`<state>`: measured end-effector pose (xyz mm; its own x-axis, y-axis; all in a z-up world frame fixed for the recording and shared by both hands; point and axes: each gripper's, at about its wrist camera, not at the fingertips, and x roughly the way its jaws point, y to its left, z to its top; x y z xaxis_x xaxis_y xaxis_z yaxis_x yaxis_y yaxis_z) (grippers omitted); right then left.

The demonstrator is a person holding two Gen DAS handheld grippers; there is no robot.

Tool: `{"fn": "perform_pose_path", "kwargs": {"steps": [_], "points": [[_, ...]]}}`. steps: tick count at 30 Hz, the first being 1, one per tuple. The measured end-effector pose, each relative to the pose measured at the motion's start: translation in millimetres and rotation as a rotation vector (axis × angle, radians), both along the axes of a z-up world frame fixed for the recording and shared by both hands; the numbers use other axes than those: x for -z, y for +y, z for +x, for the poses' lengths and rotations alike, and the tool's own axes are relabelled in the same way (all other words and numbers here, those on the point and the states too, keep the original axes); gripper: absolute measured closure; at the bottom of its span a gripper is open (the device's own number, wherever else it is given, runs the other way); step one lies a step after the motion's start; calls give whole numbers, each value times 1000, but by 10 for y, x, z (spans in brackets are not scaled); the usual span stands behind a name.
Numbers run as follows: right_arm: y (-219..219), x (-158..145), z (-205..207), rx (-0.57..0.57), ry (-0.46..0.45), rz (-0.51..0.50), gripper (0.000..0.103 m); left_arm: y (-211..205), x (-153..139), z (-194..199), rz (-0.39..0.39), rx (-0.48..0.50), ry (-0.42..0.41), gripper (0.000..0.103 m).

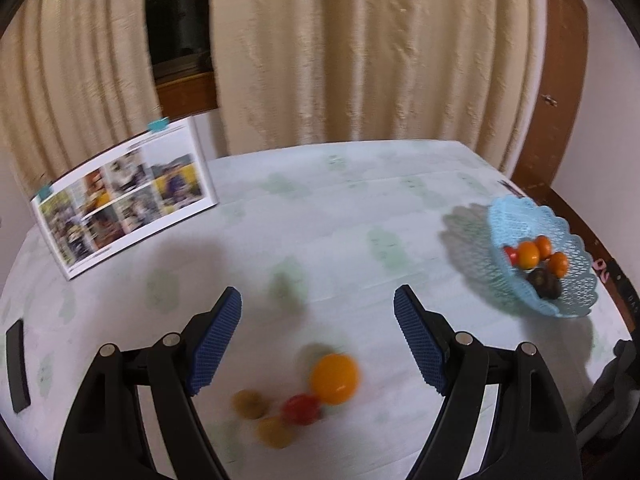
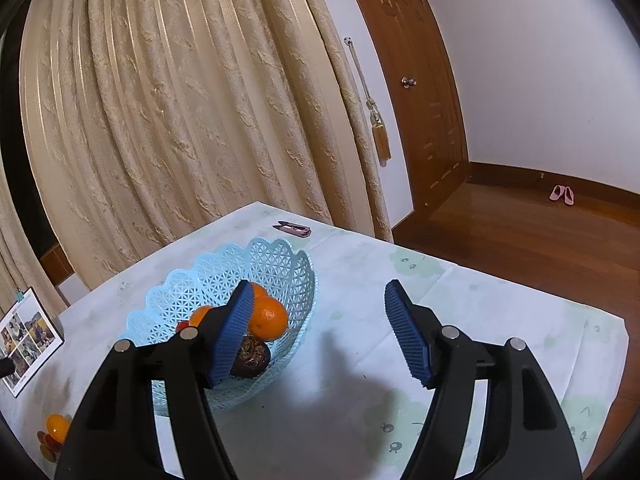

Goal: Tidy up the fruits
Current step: 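Grasp a small yellow-brown round fruit with the left tool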

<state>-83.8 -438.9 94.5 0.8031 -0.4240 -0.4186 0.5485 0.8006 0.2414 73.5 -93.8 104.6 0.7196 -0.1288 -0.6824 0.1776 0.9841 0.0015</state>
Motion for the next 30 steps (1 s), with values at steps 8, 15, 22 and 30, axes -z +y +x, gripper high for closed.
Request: {"fn": "perform_pose_path", "kwargs": {"steps": [8,15,22,30], "points": [[90,-27,-1,11,18,-42,34,453,256,-54,-12,-80,55,25],[275,-97,-9,-32,6,-41,34,669,504,-59,-34,-126,118,25],[592,-147,91,-124,9,-58,34,714,781,-28,-31,-141,183,25],[839,-105,181,-208,42,-62,33,788,862,0,-33,-146,201,25]]}}
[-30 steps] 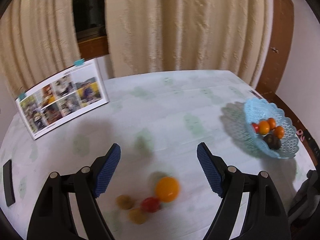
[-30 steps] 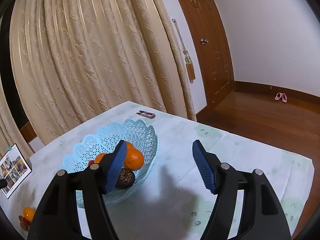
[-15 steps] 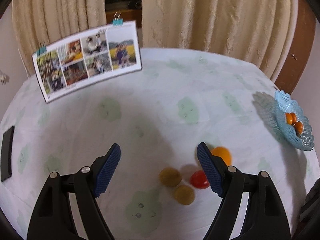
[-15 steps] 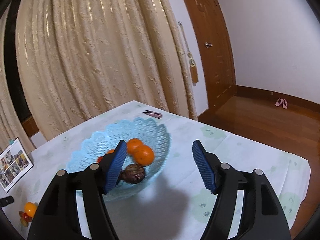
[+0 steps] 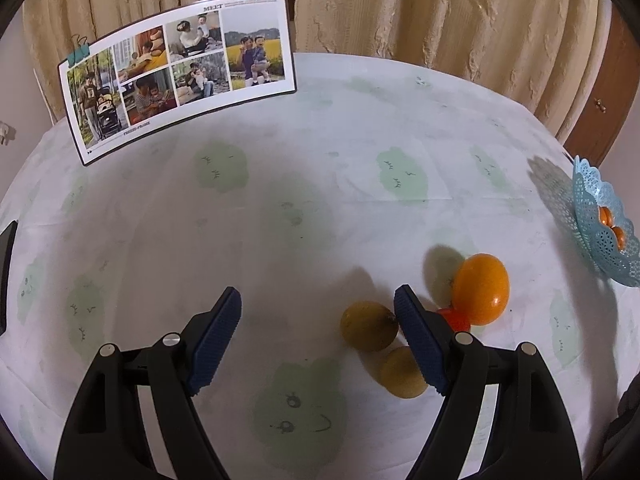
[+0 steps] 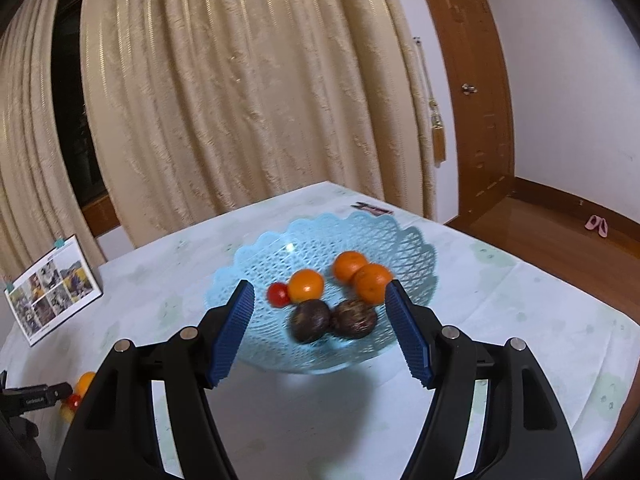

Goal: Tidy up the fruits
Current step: 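Grasp a small yellow-brown round fruit with the left tool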

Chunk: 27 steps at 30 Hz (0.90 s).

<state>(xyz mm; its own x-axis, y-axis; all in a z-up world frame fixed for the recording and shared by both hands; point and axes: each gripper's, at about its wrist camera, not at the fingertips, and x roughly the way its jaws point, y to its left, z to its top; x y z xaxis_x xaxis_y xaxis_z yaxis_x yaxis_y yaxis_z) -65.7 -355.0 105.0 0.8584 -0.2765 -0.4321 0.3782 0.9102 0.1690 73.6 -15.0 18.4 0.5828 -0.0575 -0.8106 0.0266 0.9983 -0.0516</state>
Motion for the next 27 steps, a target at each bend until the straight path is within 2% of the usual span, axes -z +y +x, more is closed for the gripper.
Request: {"fn": "perform_pose_path", "kwargs": {"steps": [8,16,17,19,24,27], "points": [[148,-3,60,-53,10,0,33,285,-18,-50,25,-65,-12,25],[364,14,150,-148,41,12,33,165,48,-95,53,-15,-14,27],[396,17,157,-161,45,12,33,155,67,-91,52,-11,-9,33],[490,24,189,-194,59,12,33,138,91,-93,53,-6,-11,36],[692,85,317,-305,116,62,33,135,74,-116,38,14,-27,65],[830,146,420,-377,161,109,33,164,52,-126,12,18,-32,71]]}}
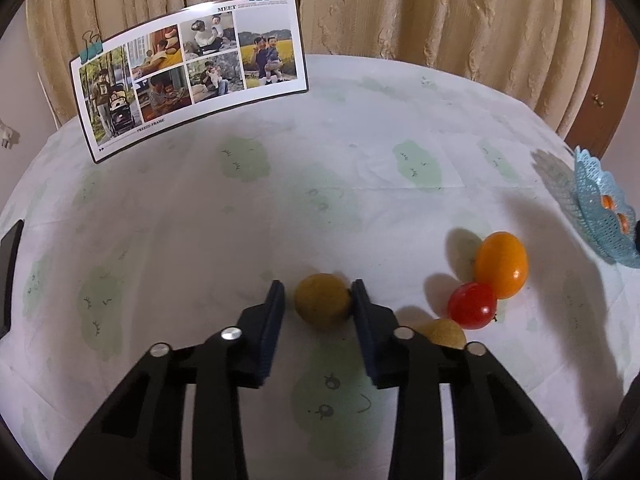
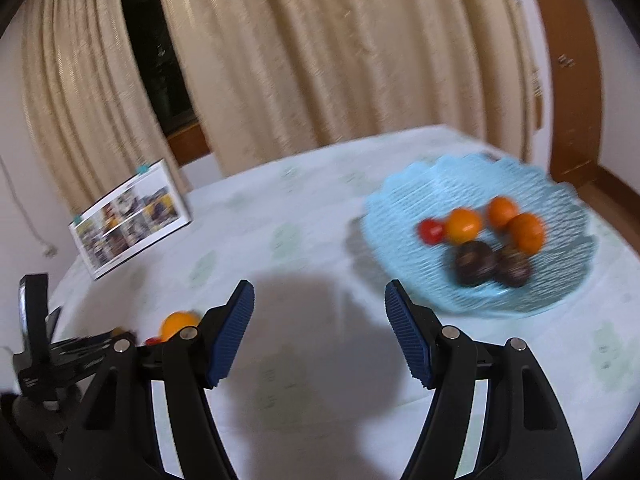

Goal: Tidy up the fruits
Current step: 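Grasp a small yellow-brown round fruit with the left tool, then grasp the orange with the right tool while the left tool holds the yellow-brown fruit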

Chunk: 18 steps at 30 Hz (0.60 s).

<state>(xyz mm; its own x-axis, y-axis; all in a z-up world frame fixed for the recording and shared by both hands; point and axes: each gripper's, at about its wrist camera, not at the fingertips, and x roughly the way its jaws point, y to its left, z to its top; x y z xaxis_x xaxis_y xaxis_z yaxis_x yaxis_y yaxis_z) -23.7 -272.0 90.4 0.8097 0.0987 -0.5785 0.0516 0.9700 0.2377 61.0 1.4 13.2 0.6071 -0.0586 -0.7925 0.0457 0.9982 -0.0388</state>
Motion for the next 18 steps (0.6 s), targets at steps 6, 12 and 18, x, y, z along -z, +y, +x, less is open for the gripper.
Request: {"fn": "perform_pose_path", "kwargs": {"steps": [6,12,18], "points": [[310,140,246,-135,113,90,33,37,-96,-52,-14,-9,-33,74],[709,224,497,-234,196,124,33,74,-182,-112,-23,-9,-63,74],[1039,314,709,-293,247,119,33,137,-232,-144,-48,-15,-77,74]]}}
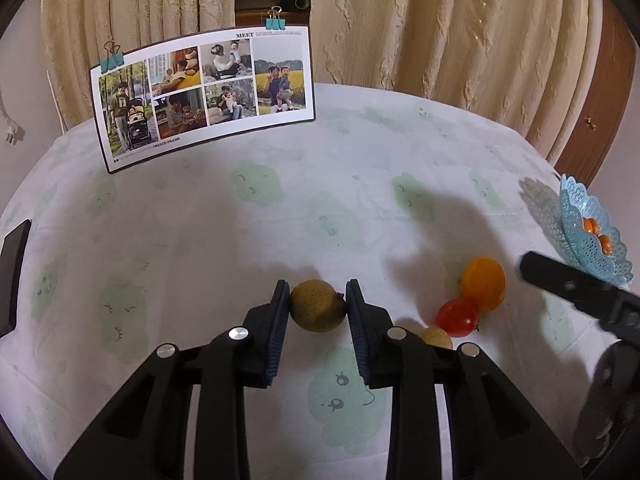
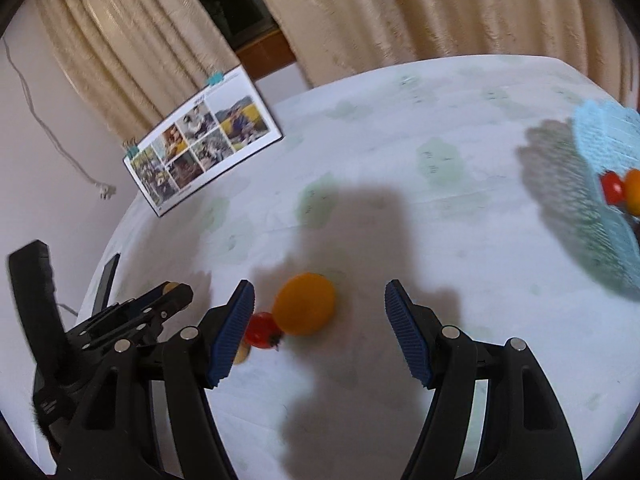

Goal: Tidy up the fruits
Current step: 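Grasp the orange with the right tool while the left tool holds the yellow-brown fruit, then drop the orange into the basket with the right tool while the left tool holds its fruit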

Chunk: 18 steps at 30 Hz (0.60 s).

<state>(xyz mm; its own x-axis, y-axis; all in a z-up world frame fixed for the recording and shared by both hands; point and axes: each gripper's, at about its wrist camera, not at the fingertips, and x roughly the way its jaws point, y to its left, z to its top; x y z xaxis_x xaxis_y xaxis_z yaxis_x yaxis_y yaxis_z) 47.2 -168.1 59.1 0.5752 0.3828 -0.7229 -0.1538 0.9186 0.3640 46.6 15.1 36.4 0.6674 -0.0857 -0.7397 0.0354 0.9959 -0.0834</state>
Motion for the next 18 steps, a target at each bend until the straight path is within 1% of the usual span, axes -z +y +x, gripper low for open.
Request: {"fn": "perform_pose_path", "kwargs": {"steps": [2,4,6,10,12,14,18], "points": [[63,46,49,-8,17,-4,35,4,-22,-18,-2,-3,-8,74],[125,93,110,-20,35,-9,41,13,-43,-36,-1,-6,-17,74],[171,141,171,-15,49,-28,43,16,-56,-46,-3,-7,-21,74],[217,220,222,-16,71,-63,53,5,-68,-57,-7,-1,-23,74],[245,243,219,-24,70,-74,54,-5,-71,-63,-9,5,-25,74],[274,240,213,-36,62,-83,62,-6,-74,-64,-9,7,-26,74],[255,228,182,-33,56,-87,62,0,-70,-59,-10,6,-24,74]]}}
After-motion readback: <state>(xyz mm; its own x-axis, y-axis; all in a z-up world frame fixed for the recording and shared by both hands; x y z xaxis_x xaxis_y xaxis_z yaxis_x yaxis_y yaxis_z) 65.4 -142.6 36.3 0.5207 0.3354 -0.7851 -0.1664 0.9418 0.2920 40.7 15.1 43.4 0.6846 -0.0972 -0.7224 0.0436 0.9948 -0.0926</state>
